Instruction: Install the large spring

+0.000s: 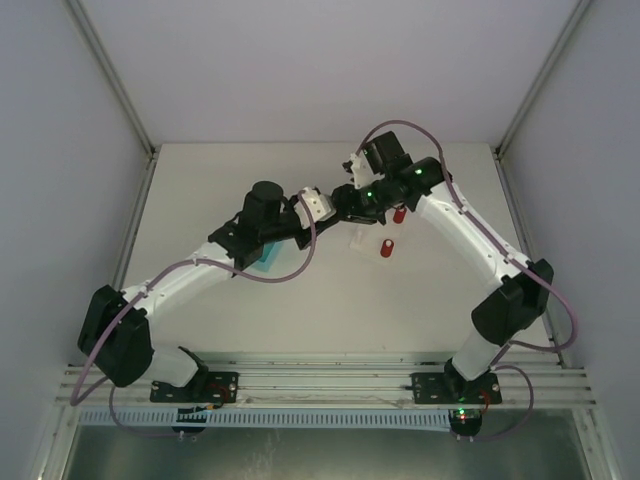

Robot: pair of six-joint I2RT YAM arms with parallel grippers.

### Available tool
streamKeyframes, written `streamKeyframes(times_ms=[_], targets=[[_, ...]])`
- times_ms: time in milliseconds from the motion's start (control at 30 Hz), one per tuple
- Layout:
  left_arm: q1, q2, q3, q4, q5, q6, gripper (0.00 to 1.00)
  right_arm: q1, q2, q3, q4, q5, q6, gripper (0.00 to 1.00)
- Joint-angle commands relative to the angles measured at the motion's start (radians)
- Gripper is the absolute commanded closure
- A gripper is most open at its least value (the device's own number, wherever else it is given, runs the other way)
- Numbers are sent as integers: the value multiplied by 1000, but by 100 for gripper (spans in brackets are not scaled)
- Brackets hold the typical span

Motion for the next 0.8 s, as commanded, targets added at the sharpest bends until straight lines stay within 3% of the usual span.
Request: streamKeyframes(times_ms=[0,67,233,333,400,500,533,567,600,767], targets=[[-9,13,52,55,23,10,100,13,31,35,-37,-3,3,45],[-8,16,54,56,17,10,100,13,40,37,-58,5,0,51],[-10,22,43,76,2,-13,100,12,41,24,-22,6,-3,88],[-10,-4,-5,111,-18,-41,95,13,44,32,17,32,3,99],[-10,-26,-30,116,-34,-53,83,12,52,42,32,57,7,100],[-6,-54,-65,106,-63,-60,54,5,64,60,37,83,12,100],[-4,-62,-78,103,-74,-67,38,-1,65,62,34,95,14,100],[1,-74,-91,96,-81,-79,7,-9,62,62,29,114,14,100],[6,-81,-98,86,-85,-91,0,-17,56,55,23,137,14,100],[21,-117,-102,-68,-135,-171,1,-71,38,-15,-23,277,-20,100]])
